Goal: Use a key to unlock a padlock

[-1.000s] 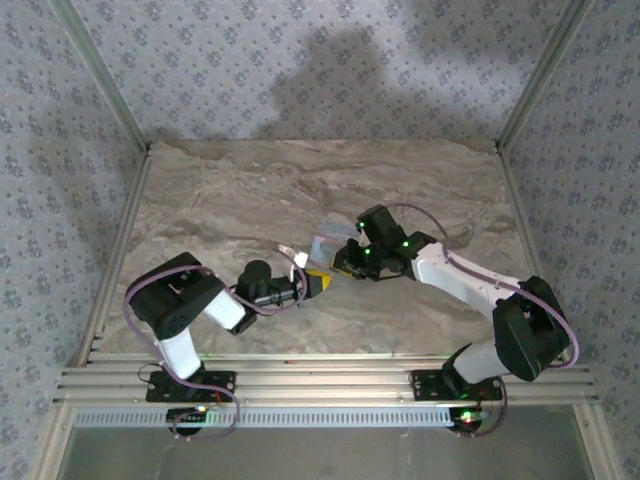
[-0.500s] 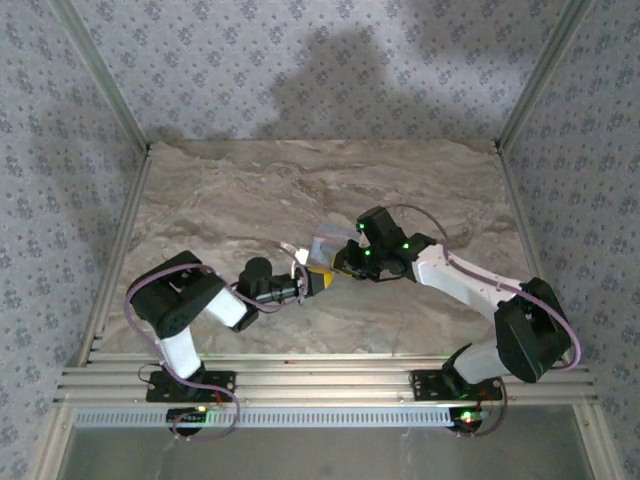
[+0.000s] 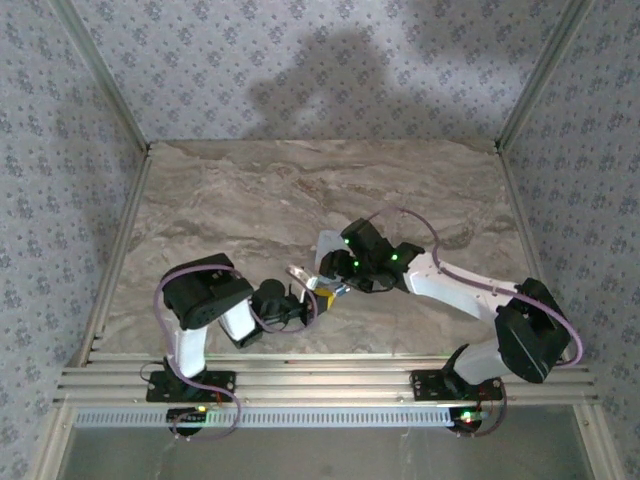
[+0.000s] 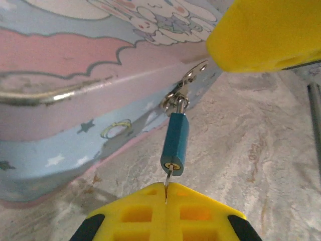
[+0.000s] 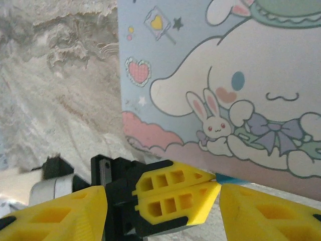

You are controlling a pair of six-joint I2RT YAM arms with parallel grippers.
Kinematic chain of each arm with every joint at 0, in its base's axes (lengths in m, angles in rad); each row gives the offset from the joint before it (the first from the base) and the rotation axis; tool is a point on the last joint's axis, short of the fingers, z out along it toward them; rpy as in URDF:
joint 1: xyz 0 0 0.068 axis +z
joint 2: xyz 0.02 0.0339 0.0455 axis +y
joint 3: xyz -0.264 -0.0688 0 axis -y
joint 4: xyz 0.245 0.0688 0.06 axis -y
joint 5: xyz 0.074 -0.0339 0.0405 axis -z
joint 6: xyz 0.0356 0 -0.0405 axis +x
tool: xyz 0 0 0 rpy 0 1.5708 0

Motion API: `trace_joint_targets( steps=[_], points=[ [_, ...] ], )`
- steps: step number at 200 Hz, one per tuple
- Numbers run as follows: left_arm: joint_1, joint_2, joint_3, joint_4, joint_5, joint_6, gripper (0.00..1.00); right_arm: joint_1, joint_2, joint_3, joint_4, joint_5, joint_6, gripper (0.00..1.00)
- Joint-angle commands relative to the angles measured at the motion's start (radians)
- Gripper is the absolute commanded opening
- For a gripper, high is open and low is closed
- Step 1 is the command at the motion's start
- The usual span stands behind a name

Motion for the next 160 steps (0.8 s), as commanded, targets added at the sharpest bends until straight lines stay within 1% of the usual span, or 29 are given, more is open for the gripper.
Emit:
trace_joint_targets(
  steps=[1, 21, 42, 73, 91, 119, 160],
  points=[
    [-0.047, 0.042, 0.003, -0.02, -0.119, 0.067, 0.0, 0.026, -0.068, -0.055, -0.023, 0.14, 0.082, 0.62],
    [-0.068, 0.027, -0.002, -0.022, -0.15, 0.075, 0.0, 0.039, -0.143, -0.129, -0.02, 0.207, 0.179, 0.62],
    [-0.077, -0.011, -0.007, -0.084, -0.152, 0.086, 0.0, 0.067, -0.236, -0.217, -0.021, 0.284, 0.251, 0.62],
    [-0.084, -0.041, -0.015, -0.124, -0.147, 0.087, 0.0, 0.094, -0.318, -0.352, 0.062, 0.314, 0.322, 0.63],
    [-0.103, -0.067, -0.014, -0.161, -0.168, 0.092, 0.0, 0.114, -0.309, -0.381, 0.125, 0.312, 0.335, 0.63],
    [-0.119, -0.074, 0.006, -0.188, -0.175, 0.082, 0.0, 0.145, -0.256, -0.386, 0.218, 0.32, 0.348, 0.65],
    [-0.127, -0.088, 0.033, -0.215, -0.172, 0.062, 0.0, 0.15, -0.157, -0.375, 0.306, 0.316, 0.357, 0.66]
  ],
)
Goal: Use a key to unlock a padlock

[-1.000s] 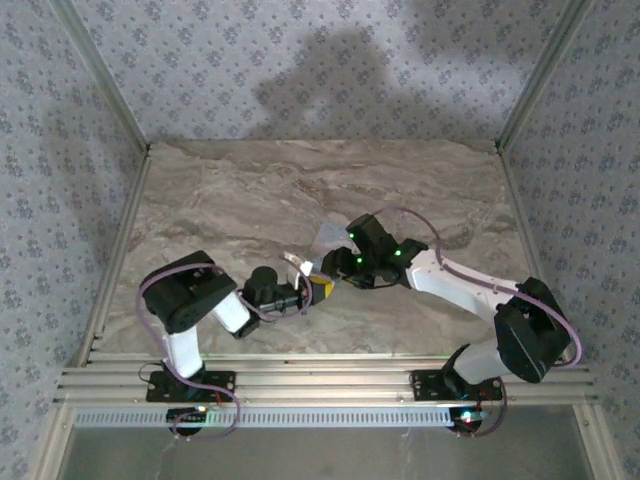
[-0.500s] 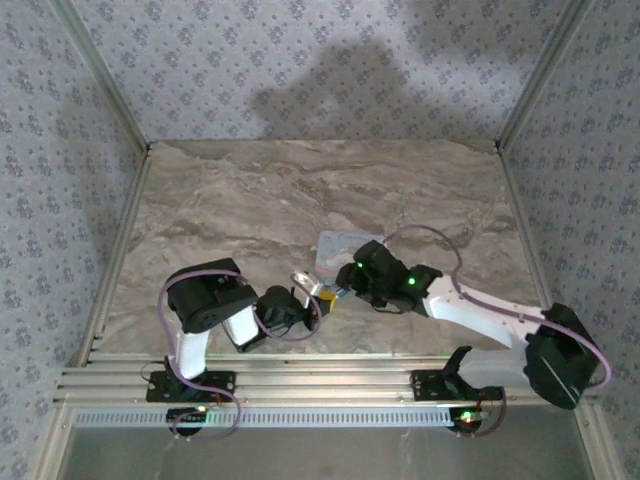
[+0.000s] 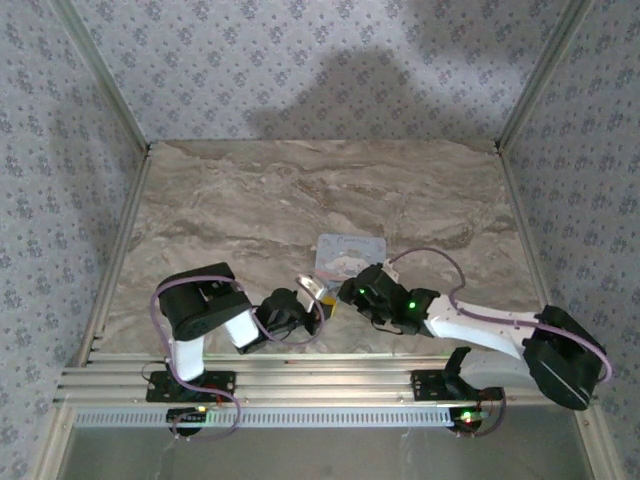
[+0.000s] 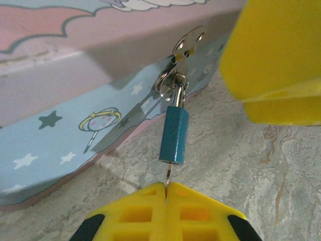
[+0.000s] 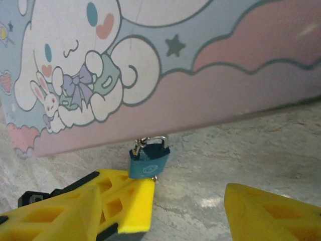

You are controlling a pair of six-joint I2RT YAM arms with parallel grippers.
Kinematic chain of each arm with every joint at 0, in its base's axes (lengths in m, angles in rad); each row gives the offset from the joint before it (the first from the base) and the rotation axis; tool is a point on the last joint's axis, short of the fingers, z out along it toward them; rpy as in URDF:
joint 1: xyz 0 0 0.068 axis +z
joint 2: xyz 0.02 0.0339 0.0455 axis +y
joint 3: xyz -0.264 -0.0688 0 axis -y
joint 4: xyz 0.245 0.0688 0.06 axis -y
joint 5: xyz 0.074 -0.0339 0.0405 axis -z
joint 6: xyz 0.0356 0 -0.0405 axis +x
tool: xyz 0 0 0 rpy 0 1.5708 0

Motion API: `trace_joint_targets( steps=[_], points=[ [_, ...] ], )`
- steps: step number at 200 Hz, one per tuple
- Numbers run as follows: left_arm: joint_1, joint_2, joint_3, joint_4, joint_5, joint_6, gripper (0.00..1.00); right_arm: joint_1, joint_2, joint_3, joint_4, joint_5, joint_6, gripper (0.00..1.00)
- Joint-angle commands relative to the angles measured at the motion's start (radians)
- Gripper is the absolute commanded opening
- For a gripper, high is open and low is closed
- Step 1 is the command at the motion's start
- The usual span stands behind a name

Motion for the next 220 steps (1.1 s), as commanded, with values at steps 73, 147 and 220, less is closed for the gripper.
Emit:
trace_joint_targets(
  steps=[73, 147, 220],
  points=[
    [-0.011, -0.037, 0.016, -0.019, 0.048, -0.084, 0.0, 0.004, 0.131, 0.014, 0.141, 0.037, 0.039, 0.65],
    [-0.011, -0.098, 0.024, -0.051, 0.094, -0.101, 0.0, -0.007, 0.16, 0.024, 0.155, 0.036, 0.041, 0.52],
    [-0.011, -0.155, 0.02, -0.107, 0.112, -0.087, 0.0, -0.025, 0.177, 0.072, 0.115, 0.003, 0.006, 0.18]
  ],
)
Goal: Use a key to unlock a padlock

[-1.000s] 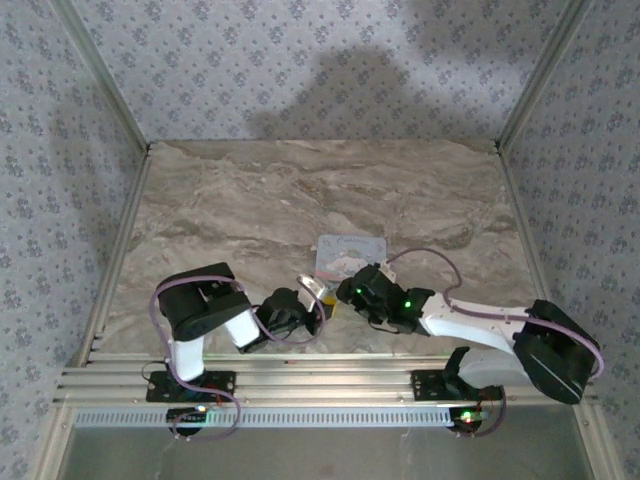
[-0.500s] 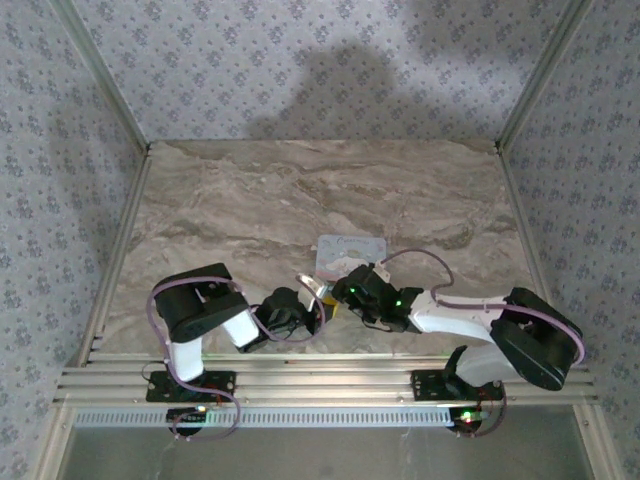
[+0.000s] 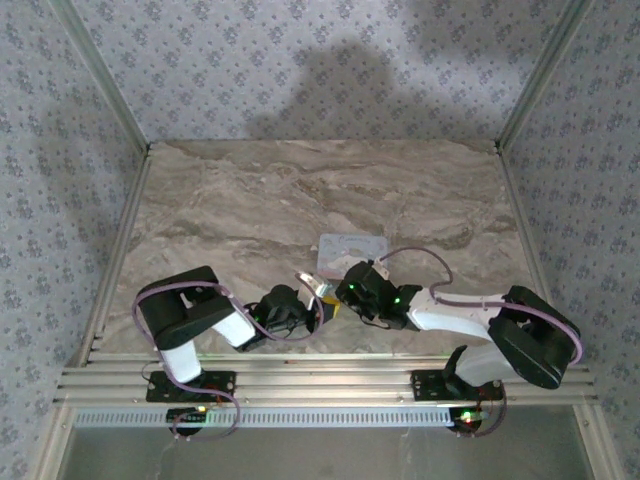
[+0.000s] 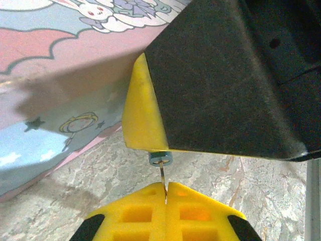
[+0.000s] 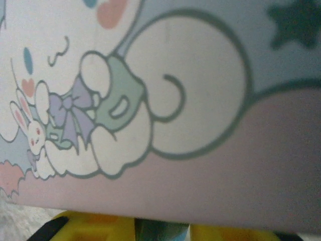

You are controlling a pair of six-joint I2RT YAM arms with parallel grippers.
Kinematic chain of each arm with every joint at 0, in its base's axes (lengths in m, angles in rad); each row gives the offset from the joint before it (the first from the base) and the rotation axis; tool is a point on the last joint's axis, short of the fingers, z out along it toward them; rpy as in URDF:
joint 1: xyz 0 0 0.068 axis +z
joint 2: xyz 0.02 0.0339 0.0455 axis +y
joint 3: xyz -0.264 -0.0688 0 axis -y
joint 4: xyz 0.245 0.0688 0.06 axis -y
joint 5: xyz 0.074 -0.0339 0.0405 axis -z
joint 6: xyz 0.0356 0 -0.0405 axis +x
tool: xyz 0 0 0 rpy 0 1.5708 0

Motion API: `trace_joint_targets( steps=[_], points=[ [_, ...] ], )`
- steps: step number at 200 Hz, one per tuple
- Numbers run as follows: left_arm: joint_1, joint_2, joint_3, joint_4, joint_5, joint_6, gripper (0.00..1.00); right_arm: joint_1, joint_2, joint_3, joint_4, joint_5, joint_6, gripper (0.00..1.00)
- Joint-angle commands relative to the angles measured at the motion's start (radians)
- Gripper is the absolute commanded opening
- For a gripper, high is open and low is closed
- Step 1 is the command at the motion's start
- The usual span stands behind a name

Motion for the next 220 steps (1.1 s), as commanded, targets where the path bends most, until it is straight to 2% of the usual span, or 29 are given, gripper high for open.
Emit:
trace_joint_targets(
  steps=[1, 30, 55, 79, 102, 120, 133, 220],
  points=[
    [-0.01, -0.038, 0.015, 0.006, 0.043, 0.011, 0.0, -0.009, 0.017, 0.043, -0.035, 0.007, -0.018, 0.17],
    [-0.007, -0.062, 0.004, -0.003, 0.059, -0.003, 0.0, -0.012, 0.022, 0.065, -0.064, -0.008, -0.033, 0.03],
    [0.034, -0.092, -0.028, 0.013, 0.118, -0.057, 0.21, -0.013, 0.017, 0.074, -0.074, -0.016, -0.029, 0.0],
    [0.108, -0.084, -0.068, 0.101, 0.23, -0.151, 0.29, -0.015, 0.013, 0.082, -0.07, -0.027, -0.025, 0.0],
    [0.146, -0.052, -0.061, 0.167, 0.334, -0.223, 0.31, -0.018, 0.013, 0.091, -0.071, -0.043, -0.022, 0.0],
    [0.148, -0.011, -0.045, 0.217, 0.361, -0.27, 0.31, -0.018, 0.012, 0.094, -0.071, -0.051, -0.003, 0.0],
    [0.148, 0.02, -0.044, 0.264, 0.355, -0.293, 0.31, -0.018, 0.011, 0.094, -0.072, -0.054, 0.008, 0.0],
    [0.152, 0.044, -0.042, 0.251, 0.274, -0.29, 0.31, -0.019, 0.004, 0.098, -0.063, -0.067, 0.028, 0.0]
  ],
)
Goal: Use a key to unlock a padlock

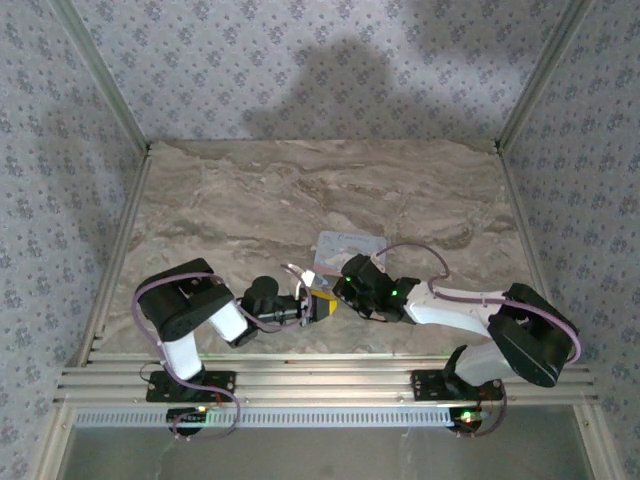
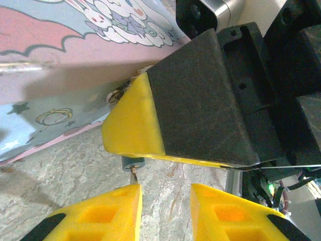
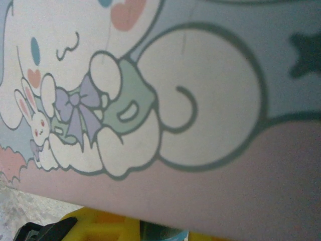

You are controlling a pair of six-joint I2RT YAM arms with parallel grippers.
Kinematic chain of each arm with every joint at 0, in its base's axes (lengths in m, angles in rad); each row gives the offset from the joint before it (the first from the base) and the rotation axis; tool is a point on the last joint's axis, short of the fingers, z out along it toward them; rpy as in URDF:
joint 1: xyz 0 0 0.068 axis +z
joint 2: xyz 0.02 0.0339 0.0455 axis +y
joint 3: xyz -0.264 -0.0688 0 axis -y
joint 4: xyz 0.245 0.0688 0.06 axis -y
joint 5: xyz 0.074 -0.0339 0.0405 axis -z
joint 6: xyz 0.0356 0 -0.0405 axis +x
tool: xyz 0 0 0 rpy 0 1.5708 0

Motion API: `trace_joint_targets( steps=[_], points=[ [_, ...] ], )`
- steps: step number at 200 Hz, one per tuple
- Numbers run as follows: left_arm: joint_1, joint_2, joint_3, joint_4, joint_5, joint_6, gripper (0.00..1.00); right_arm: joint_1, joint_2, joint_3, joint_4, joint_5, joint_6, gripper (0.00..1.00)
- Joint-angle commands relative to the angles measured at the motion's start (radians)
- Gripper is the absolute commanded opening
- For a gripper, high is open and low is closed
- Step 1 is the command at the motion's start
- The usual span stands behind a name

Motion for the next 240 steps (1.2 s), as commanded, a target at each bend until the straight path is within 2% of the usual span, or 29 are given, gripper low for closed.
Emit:
trace_joint_targets(
  steps=[1, 31, 109, 130, 153, 163, 181, 208, 240],
  points=[
    [0.005, 0.017, 0.009, 0.043, -0.033, -0.011, 0.31, -0.004, -0.009, 0.033, 0.003, -0.006, 0.02, 0.0],
    [0.005, 0.02, 0.011, 0.013, -0.059, -0.003, 0.31, -0.004, -0.009, 0.036, -0.001, -0.007, 0.019, 0.0],
    [-0.002, 0.059, 0.048, 0.019, -0.036, -0.004, 0.31, -0.003, 0.005, 0.057, -0.002, -0.016, 0.02, 0.0],
    [-0.002, 0.067, 0.044, 0.034, -0.043, -0.003, 0.21, -0.003, 0.006, 0.062, -0.008, -0.018, 0.019, 0.0],
    [-0.005, 0.054, 0.038, 0.013, -0.051, 0.021, 0.0, -0.003, 0.004, 0.064, -0.012, -0.02, 0.022, 0.0],
    [-0.011, 0.036, 0.031, -0.017, -0.063, 0.05, 0.0, -0.004, 0.004, 0.064, -0.014, -0.021, 0.026, 0.0],
    [-0.05, -0.022, 0.028, -0.144, -0.131, 0.165, 0.0, -0.004, 0.009, 0.072, -0.027, -0.027, 0.023, 0.0],
    [-0.157, -0.112, 0.065, -0.406, -0.333, 0.433, 0.0, -0.01, 0.041, 0.109, -0.088, -0.063, 0.011, 0.0],
    [-0.219, -0.167, 0.063, -0.476, -0.527, 0.603, 0.0, -0.02, 0.086, 0.152, -0.146, -0.106, -0.01, 0.0]
  ],
)
